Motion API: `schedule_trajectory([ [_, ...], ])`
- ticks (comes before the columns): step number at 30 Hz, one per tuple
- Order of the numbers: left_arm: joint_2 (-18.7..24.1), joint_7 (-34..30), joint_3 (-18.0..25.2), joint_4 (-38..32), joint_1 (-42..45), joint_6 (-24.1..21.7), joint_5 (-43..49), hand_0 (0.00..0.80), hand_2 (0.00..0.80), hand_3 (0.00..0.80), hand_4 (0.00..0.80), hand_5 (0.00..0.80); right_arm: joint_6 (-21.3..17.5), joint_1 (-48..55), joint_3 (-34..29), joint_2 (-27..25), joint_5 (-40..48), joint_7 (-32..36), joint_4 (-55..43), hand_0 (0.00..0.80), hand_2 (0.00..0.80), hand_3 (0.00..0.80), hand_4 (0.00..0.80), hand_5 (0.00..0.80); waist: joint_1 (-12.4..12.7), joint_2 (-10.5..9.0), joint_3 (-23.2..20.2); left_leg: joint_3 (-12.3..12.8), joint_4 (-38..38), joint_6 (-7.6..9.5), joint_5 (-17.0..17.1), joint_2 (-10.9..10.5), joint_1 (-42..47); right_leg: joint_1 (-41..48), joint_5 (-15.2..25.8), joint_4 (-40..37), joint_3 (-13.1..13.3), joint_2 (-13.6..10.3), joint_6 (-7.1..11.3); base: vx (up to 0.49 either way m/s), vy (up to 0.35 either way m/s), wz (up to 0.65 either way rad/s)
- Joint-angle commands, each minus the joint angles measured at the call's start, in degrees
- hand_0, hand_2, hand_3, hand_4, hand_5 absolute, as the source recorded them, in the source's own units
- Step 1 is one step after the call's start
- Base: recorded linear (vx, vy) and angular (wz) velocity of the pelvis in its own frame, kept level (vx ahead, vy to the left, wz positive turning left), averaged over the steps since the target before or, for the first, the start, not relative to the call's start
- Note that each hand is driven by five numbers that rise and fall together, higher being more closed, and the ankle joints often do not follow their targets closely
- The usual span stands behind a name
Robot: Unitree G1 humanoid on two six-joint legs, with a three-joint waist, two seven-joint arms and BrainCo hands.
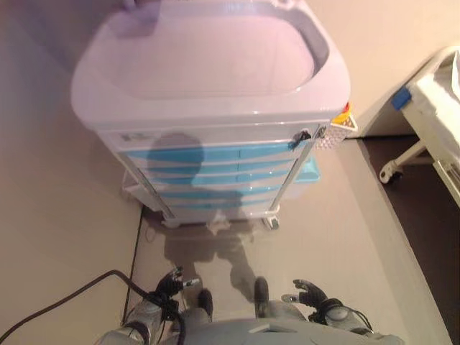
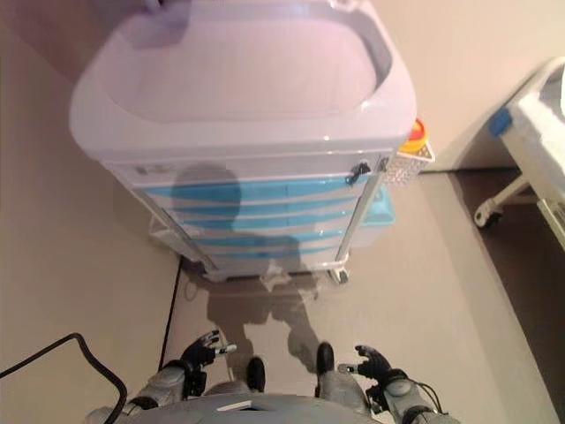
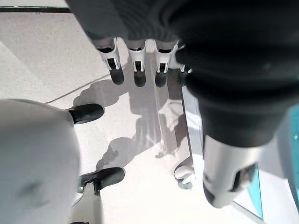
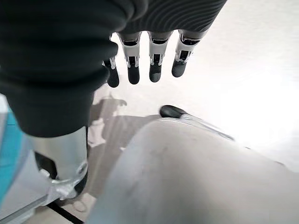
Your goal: Open the drawer and pick up the medicine
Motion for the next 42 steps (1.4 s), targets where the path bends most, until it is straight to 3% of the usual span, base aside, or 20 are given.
schedule_trajectory([
  [1, -0.7, 1.5, 0.2, 0.4, -4.2, -3.3, -3.4, 0.000, 0.000, 0.000, 0.000, 0.000, -2.2, -3.5, 2.7, 0.5, 2.0, -1.5, -2.9, 0.000, 0.000, 0.000, 0.000, 0.000, -1.2, 0.15, 4.0, 0.7, 4.1, 3.09, -1.7, -1.4, -6.0, -2.1, 1.2, 3.5, 2.0, -1.8, 3.03, -0.126, 0.022, -0.14],
  [16, 1.3, 5.3, -0.7, -2.5, -13.5, -6.3, -5.2, 0.000, 0.000, 0.000, 0.000, 0.000, -4.1, -8.0, 4.3, -0.2, 6.9, -5.3, -7.1, 0.000, 0.000, 0.000, 0.000, 0.000, -2.5, -2.86, 11.8, 0.6, 12.8, 2.80, -1.5, -2.2, -21.1, -15.2, 3.4, 6.9, 3.9, -0.9, 2.08, -0.044, 0.011, -0.06],
  [24, 2.1, 5.4, -0.5, -7.4, -17.2, -12.6, -11.1, 0.000, 0.000, 0.000, 0.000, 0.000, -4.6, -8.1, 6.2, -1.1, 7.6, -3.2, -8.8, 0.000, 0.000, 0.000, 0.000, 0.000, -3.6, -4.05, 13.9, 0.8, 18.1, 2.80, -3.4, -2.0, -25.4, -18.9, 3.5, 9.3, 4.3, -0.2, 1.64, 0.021, 0.001, -0.07],
  [28, 3.3, 1.0, -0.1, -12.3, -19.3, -16.5, -18.1, 0.000, 0.000, 0.000, 0.000, 0.000, -5.2, -7.4, 7.4, -1.1, 8.7, -3.1, -10.0, 0.000, 0.000, 0.000, 0.000, 0.000, -3.9, -4.76, 14.5, 0.7, 19.9, 2.95, -4.2, -1.9, -26.9, -20.2, 3.4, 10.3, 4.4, 0.2, 1.54, 0.016, -0.035, -0.05],
  [34, 4.7, -8.5, 0.9, -19.5, -21.4, -18.2, -30.4, 0.000, 0.000, 0.000, 0.000, 0.000, -4.9, -6.3, 8.0, -1.4, 10.2, -3.3, -12.7, 0.000, 0.000, 0.000, 0.000, 0.000, -4.2, -5.69, 15.2, 0.8, 21.8, 3.15, -5.5, -1.4, -28.2, -21.3, 3.6, 10.8, 4.2, 0.6, 1.63, -0.002, -0.016, -0.02],
  [39, 5.5, -21.2, 2.4, -24.8, -22.8, -16.4, -44.2, 0.000, 0.000, 0.000, 0.000, 0.000, -5.3, -5.5, 8.1, -1.4, 10.6, -2.7, -13.4, 0.000, 0.000, 0.000, 0.000, 0.000, -4.3, -7.06, 15.5, 1.0, 23.6, 3.33, -6.9, -0.9, -29.0, -21.6, 4.2, 10.6, 4.1, 0.7, 1.87, -0.001, -0.054, -0.04],
  [42, 6.4, -25.3, 3.0, -26.6, -25.0, -15.6, -49.2, 0.000, 0.000, 0.000, 0.000, 0.000, -4.8, -5.3, 8.7, -1.0, 10.7, -2.4, -14.2, 0.000, 0.000, 0.000, 0.000, 0.000, -4.6, -7.81, 15.5, 1.1, 24.3, 3.47, -7.4, -0.5, -29.3, -21.7, 4.4, 10.7, 4.3, 1.0, 1.92, 0.008, -0.052, -0.04],
])
